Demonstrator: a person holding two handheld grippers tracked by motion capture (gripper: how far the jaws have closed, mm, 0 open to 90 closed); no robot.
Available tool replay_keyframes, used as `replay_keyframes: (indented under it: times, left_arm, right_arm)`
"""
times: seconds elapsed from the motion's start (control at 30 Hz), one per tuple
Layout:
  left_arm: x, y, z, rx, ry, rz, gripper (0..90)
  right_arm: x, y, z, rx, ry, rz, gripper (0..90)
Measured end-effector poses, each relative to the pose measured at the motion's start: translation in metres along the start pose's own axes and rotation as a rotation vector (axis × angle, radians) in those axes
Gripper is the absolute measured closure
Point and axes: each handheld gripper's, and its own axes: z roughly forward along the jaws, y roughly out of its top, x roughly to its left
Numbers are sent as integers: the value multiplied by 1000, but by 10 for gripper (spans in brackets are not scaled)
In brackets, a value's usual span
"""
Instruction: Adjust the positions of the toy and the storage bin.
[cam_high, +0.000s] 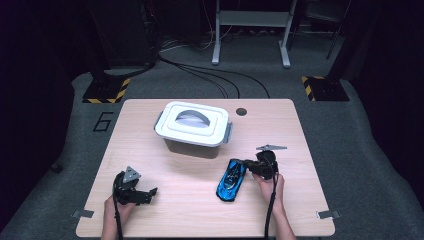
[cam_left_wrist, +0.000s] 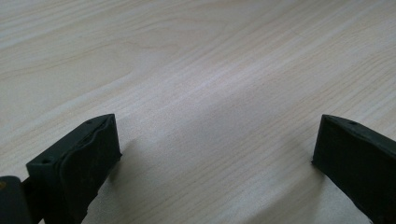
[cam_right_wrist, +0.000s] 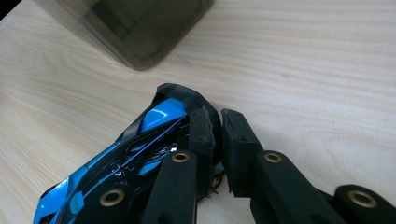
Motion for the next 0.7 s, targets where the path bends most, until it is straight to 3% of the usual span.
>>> replay_keyframes:
  times: [0.17, 0.23, 0.27, 0.37, 0.53, 0.7]
  left_arm:
    - [0, 0, 0, -1, 1, 0, 5]
    - [0, 0, 0, -6, 3, -1, 6]
    - [0, 0, 0, -6, 3, -1, 5]
    - [0, 0, 0, 1, -1, 0, 5]
    - [0, 0, 0, 0, -1, 0, 5]
    - [0, 0, 0, 0, -1, 0, 5]
  right_arm:
    - [7, 8, 1, -14, 34, -80, 835]
    - [9, 10, 2, -17, 40, -91, 835]
    - [13, 13, 4, -17, 60, -129, 836]
    - [18, 14, 11, -3, 86, -152, 834]
    - [20, 12, 16, 1, 132, -144, 835]
    - [17, 8, 16, 17, 123, -140, 825]
